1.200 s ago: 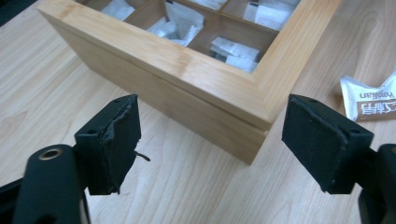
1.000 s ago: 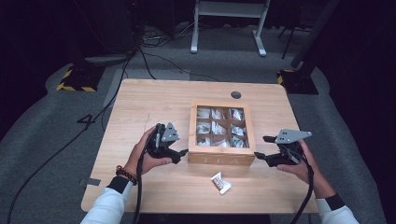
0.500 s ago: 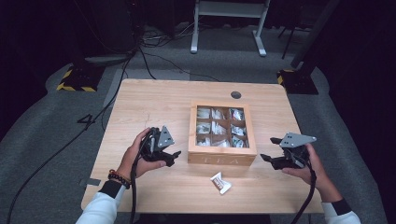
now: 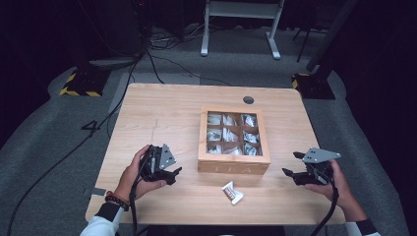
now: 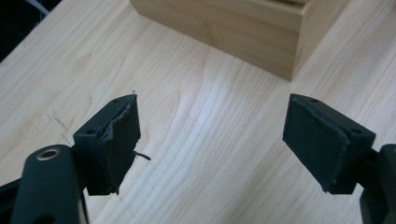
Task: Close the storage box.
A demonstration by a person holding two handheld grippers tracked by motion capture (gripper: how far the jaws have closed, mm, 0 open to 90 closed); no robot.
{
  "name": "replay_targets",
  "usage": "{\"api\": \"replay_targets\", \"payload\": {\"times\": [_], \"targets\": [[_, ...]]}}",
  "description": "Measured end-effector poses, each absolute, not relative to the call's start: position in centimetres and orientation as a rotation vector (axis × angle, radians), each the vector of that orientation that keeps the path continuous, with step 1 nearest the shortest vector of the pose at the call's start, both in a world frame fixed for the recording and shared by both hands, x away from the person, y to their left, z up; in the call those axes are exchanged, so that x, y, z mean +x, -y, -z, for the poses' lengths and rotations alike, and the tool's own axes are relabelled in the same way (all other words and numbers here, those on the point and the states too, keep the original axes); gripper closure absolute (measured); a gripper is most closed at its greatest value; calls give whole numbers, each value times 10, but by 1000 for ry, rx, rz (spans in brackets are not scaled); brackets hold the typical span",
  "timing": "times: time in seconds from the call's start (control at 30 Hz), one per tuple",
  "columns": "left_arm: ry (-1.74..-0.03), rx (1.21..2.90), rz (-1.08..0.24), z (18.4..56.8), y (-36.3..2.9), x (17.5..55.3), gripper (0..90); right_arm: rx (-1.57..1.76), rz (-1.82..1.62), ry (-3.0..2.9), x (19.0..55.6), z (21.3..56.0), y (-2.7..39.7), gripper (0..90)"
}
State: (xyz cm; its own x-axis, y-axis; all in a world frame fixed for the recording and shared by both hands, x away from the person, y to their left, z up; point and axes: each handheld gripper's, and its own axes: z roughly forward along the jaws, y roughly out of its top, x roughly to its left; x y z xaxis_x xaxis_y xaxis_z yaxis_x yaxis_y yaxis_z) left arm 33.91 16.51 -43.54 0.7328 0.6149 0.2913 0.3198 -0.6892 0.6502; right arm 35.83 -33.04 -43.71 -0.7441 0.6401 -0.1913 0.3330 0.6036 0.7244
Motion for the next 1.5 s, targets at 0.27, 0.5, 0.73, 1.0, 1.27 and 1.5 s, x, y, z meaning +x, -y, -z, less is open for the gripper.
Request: {"api": "replay_targets", "payload": {"times": [0.27,0.5,0.73,1.0,1.27,1.5], "targets": [[-779,2338,-649,453,-183,331,171,873,-942,-2364,353,456,348,253],[-866,2294,-569,471,-205,327,171,966,-953,-2340,346,471,365,260],[-950,2247,-509,480,-226,326,173,1053,-982,-2335,340,485,381,261],[-991,2212,-438,489,-247,326,175,1161,-1009,-2319,333,501,397,261],[-1007,2189,-387,504,-263,329,175,1199,-1013,-2264,326,504,403,240],[-1008,2193,-389,504,-263,327,175,1202,-1011,-2262,326,504,403,239]]}}
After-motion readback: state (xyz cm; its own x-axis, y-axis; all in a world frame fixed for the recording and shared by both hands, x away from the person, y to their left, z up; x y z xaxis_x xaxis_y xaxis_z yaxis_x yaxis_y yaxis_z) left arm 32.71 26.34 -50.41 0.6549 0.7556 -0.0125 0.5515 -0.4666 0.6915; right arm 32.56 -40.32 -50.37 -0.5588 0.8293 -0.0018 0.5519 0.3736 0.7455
